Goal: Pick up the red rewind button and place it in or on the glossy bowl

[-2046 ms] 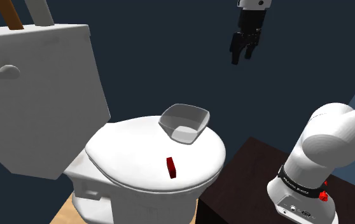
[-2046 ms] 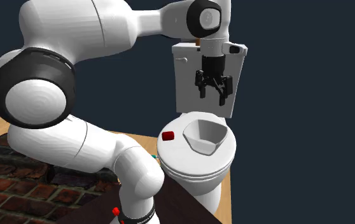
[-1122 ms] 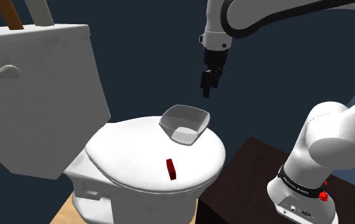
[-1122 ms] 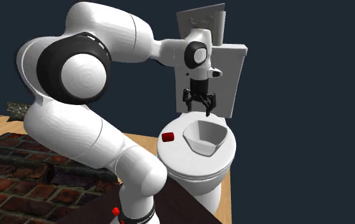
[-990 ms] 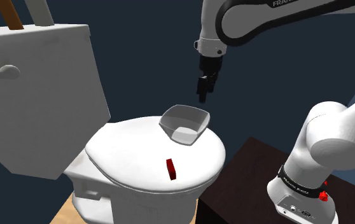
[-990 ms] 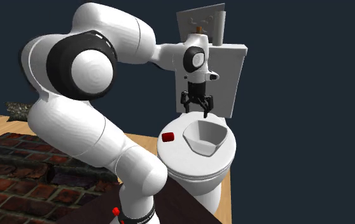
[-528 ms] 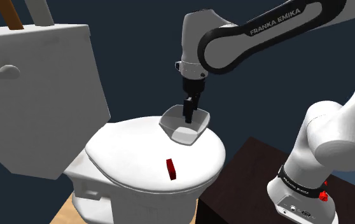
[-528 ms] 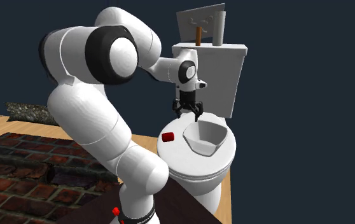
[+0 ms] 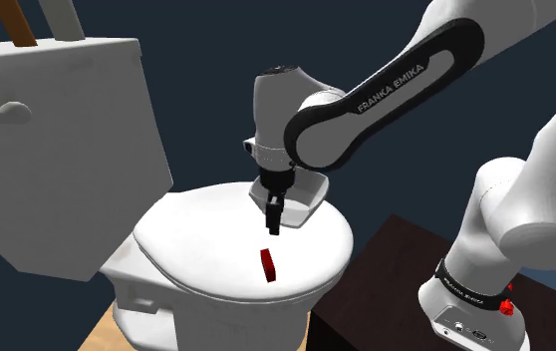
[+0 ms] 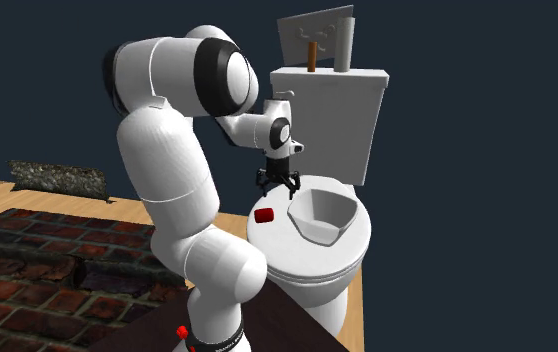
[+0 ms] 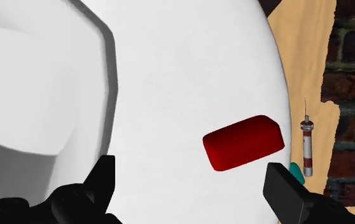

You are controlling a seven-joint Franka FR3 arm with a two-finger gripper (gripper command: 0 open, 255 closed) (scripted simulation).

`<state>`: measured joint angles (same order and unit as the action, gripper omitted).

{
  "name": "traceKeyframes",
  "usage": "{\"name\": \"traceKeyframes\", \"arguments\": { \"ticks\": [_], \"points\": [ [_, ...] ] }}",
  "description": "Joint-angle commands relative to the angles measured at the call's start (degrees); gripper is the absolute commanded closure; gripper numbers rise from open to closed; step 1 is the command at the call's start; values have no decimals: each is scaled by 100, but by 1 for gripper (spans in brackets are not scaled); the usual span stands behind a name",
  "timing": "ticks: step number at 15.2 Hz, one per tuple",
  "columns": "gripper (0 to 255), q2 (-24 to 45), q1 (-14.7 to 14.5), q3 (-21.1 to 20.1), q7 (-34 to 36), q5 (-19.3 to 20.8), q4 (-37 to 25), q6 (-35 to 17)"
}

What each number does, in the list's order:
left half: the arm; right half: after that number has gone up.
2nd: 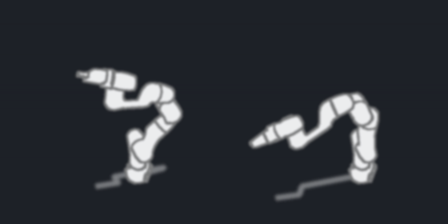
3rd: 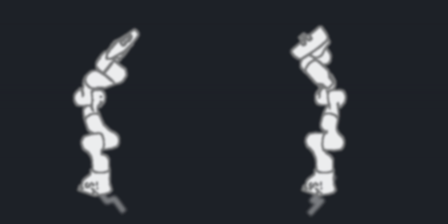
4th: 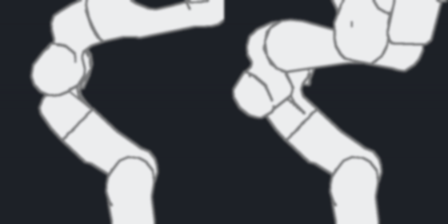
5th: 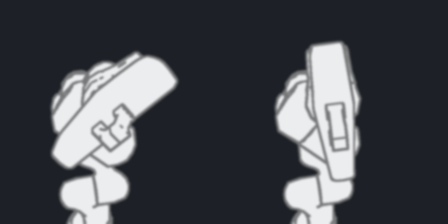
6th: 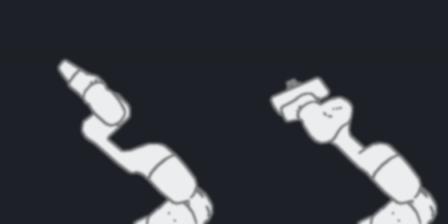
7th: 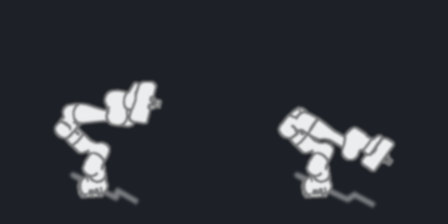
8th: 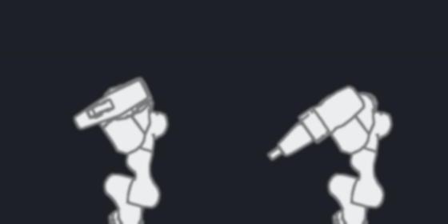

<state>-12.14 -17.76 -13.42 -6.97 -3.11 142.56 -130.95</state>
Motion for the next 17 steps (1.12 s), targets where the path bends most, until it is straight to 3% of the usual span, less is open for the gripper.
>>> {"name": "traceKeyframes", "arguments": {
  "ticks": [1, 6, 13, 17],
  "points": [
    [0, 245, -102, -110, -58, 19, 11, -251],
    [0, 982, -324, -392, -37, 203, -128, -812],
    [0, 1463, -314, -387, 132, 436, -11, -1388],
    [0, 1505, -316, -383, 149, 459, -4, -1434]
  ]
}}
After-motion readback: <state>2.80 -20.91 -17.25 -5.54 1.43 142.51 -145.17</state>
